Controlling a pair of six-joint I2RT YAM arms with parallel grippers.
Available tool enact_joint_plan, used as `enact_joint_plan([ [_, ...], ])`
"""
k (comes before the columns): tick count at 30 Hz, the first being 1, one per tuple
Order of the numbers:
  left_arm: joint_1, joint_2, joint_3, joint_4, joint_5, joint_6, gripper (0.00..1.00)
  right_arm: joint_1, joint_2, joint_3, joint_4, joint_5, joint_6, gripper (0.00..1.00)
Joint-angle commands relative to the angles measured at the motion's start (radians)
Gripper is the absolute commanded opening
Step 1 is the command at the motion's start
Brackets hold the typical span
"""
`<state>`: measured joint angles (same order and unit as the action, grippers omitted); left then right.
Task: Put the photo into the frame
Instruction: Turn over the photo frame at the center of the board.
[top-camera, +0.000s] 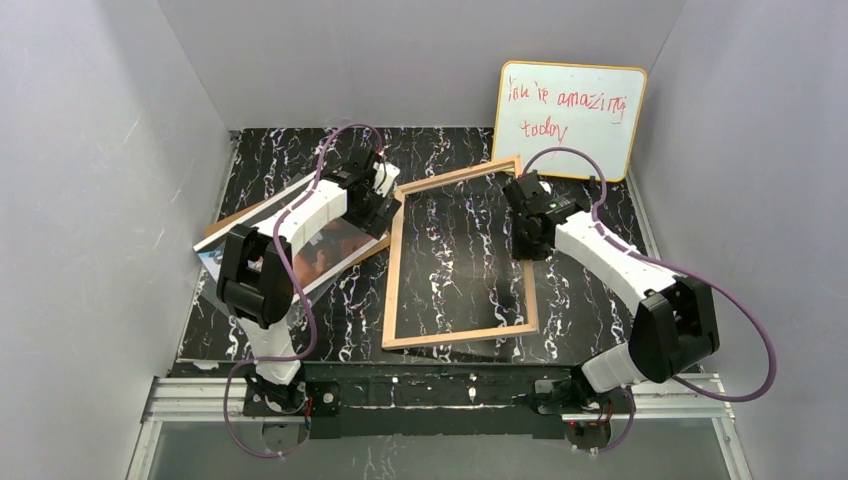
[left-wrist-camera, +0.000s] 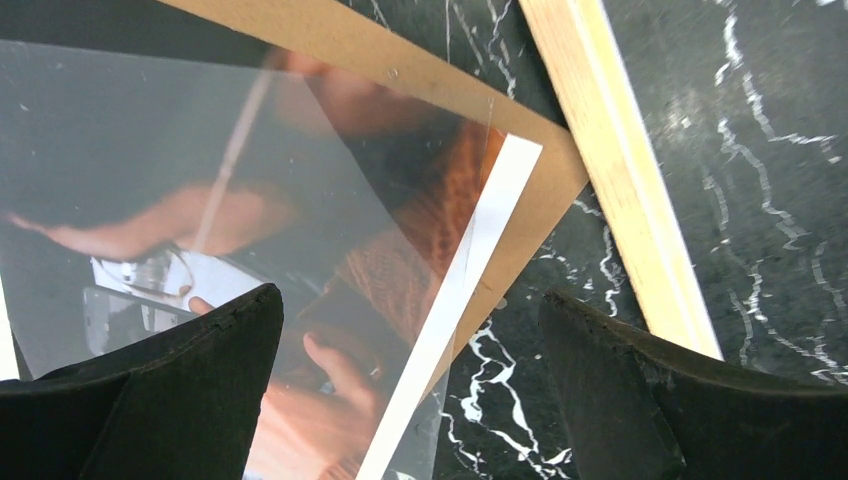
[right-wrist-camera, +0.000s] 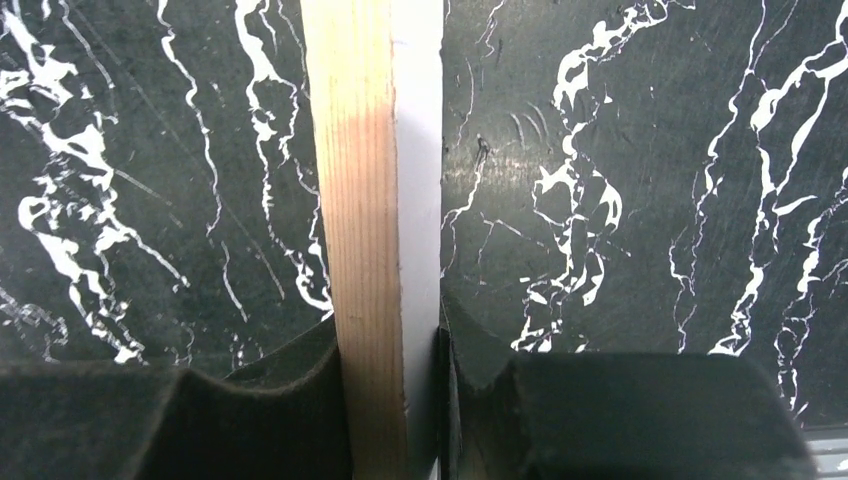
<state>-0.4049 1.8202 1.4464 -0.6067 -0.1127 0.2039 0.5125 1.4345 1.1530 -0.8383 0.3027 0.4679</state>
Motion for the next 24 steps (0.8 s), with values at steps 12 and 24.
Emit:
enact_joint_plan([
  [12, 0.014, -0.089, -0.169, 0.080, -0.121, 0.123, 0.98, 0.010, 0.195, -0.135, 0.240, 0.063, 0.022, 0.01],
  [24, 0.014, -0.102, -0.206, 0.100, -0.133, 0.144, 0.98, -0.011, 0.287, -0.151, 0.299, 0.067, 0.031, 0.19],
])
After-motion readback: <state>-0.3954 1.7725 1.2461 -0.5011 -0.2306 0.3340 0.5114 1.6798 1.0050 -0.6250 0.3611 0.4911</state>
